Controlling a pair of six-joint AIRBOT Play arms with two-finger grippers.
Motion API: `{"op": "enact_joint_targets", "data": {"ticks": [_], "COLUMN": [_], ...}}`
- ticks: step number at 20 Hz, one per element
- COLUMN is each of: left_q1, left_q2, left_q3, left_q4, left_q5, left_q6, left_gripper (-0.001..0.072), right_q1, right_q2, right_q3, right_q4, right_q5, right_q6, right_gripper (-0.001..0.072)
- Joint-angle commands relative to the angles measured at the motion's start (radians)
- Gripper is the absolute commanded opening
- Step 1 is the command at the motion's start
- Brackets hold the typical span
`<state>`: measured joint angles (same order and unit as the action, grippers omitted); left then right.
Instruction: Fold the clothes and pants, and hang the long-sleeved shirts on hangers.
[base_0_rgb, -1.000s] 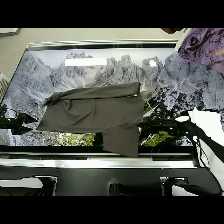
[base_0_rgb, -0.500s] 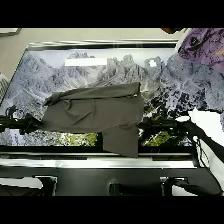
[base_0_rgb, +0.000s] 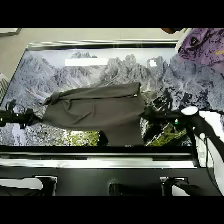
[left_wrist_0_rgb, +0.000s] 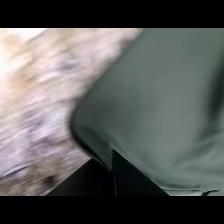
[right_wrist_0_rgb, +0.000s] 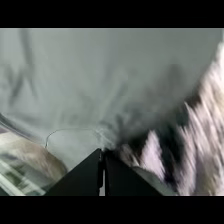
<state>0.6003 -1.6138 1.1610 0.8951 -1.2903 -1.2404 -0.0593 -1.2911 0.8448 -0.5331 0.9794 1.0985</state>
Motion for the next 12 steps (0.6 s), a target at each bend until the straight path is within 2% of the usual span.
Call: {"op": "enact_joint_targets", "data": {"ticks": [1,5,8,10,12], "left_q1": [-0.084,-0.183,-0.198,-0.187,-0.171], "left_q2": [0.066,0.132,0.175,0.279,0.445], "left_q3": [0.167,0.594,0.97,1.05,0.975], "left_q4": [-0.04,-0.039,-0.018,0.051,0.166], "left_q5": [0.004,0.038,0.039,0.091,0.146], "left_q6": [-0.03,-0.097,-0.187,-0.251,-0.315], "left_gripper": [0.0013,0.0013,0.0013,0.0013,0.0013], "right_q1": [0.0,0.0,0.0,0.0,0.0], "right_q2": [0.013,0.018,0.068,0.138,0.252], "right_q3": [0.272,0.735,1.054,1.201,1.242], "right_q4": [-0.122,-0.301,-0.437,-0.522,-0.597], "right_q5": [0.032,0.116,0.179,0.209,0.204], "right_q6": [0.079,0.181,0.243,0.279,0.307], "right_gripper": [0.0033,0.0033,0.0033,0.0033,0.0033]}}
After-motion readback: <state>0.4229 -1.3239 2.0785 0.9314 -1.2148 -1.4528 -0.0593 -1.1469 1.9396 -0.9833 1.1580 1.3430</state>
